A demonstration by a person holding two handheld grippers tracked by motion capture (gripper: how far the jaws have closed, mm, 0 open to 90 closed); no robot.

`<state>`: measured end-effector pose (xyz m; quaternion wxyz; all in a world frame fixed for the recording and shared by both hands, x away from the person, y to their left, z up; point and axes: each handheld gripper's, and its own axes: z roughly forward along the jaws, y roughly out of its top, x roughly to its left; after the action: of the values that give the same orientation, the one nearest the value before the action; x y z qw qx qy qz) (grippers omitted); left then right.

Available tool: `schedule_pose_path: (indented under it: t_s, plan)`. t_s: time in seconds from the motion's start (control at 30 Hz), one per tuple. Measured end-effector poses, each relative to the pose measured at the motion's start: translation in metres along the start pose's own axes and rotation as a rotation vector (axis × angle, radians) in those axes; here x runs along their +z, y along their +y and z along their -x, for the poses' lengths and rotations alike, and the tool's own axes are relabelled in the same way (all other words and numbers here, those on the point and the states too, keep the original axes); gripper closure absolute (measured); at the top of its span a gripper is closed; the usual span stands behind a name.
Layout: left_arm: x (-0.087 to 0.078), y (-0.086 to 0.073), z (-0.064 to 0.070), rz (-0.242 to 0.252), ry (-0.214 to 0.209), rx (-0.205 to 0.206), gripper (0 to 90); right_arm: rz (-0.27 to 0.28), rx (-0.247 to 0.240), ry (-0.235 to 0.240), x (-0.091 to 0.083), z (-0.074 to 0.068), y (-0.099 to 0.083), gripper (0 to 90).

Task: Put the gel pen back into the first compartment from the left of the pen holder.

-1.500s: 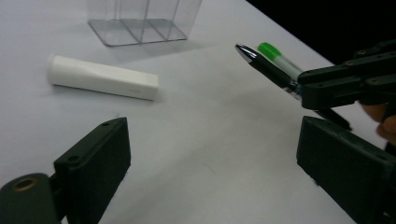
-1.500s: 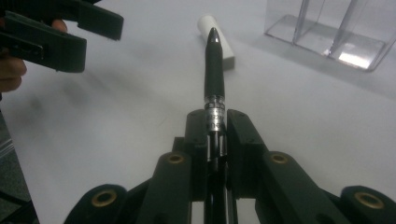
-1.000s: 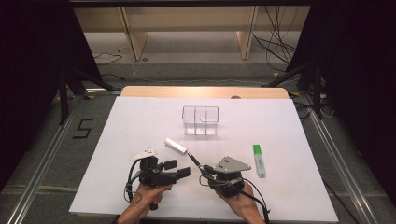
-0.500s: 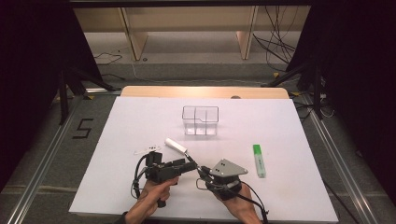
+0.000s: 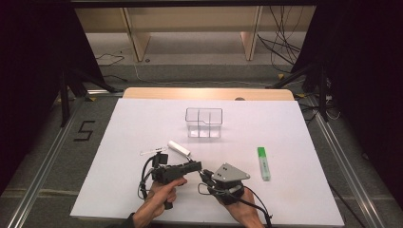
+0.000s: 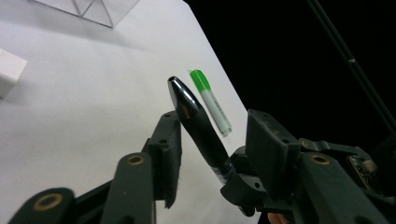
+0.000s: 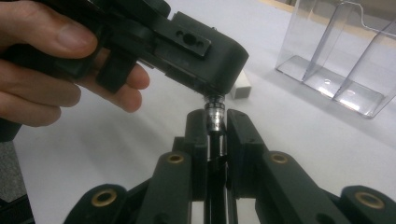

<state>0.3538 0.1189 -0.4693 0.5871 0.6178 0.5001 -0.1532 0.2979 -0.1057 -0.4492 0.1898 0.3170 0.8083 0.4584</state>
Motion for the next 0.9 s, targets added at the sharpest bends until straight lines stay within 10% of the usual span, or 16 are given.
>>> schedule_pose_path:
  t_s: [0.5,0.9]
  plan:
    - [0.0007,-0.0009,-0.0043,-0.011,-0.051,-0.062,78.4,0.002,0.001,0.007,0.0018,-0.0002,-0.0019,80.0]
    - [-0.0054,0.0042,0.0025,0.024,-0.024,0.004,79.7,0.007,0.009,0.026,-0.0042,0.0054,-0.0004,68.0]
